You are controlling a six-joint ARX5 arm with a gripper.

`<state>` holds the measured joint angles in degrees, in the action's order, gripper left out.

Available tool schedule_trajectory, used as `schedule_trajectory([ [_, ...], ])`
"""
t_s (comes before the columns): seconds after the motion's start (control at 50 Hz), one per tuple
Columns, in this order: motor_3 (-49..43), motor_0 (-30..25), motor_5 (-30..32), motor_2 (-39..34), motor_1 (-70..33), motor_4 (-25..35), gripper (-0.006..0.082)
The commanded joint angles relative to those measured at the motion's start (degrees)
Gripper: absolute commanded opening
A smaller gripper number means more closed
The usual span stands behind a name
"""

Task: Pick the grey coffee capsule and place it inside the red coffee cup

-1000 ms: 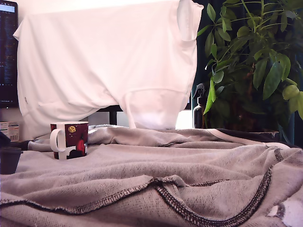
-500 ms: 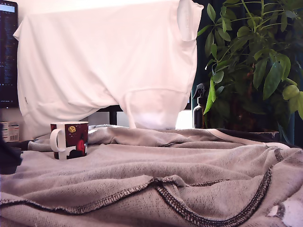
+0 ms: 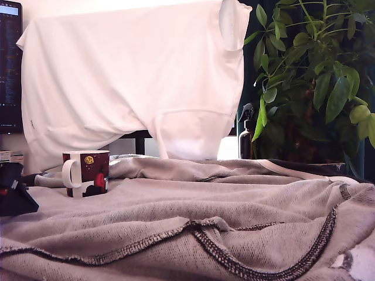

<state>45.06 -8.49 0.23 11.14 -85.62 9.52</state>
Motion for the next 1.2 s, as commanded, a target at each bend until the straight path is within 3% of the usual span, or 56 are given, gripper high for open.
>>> schedule_trajectory([
  [0.0,0.4,-0.2,0.3,0.5,-0.2,0.4,0.0170],
  [0.06,0.5,-0.2,0.3,0.5,-0.2,0.6,0.0046],
  [0.12,0.5,-0.2,0.3,0.6,-0.2,0.7,0.0001],
  [0.6,13.8,-0.2,0.2,5.4,-0.2,0.5,0.0001],
  [1.18,5.5,-0.2,0.2,28.2,-3.5,0.5,0.0005],
])
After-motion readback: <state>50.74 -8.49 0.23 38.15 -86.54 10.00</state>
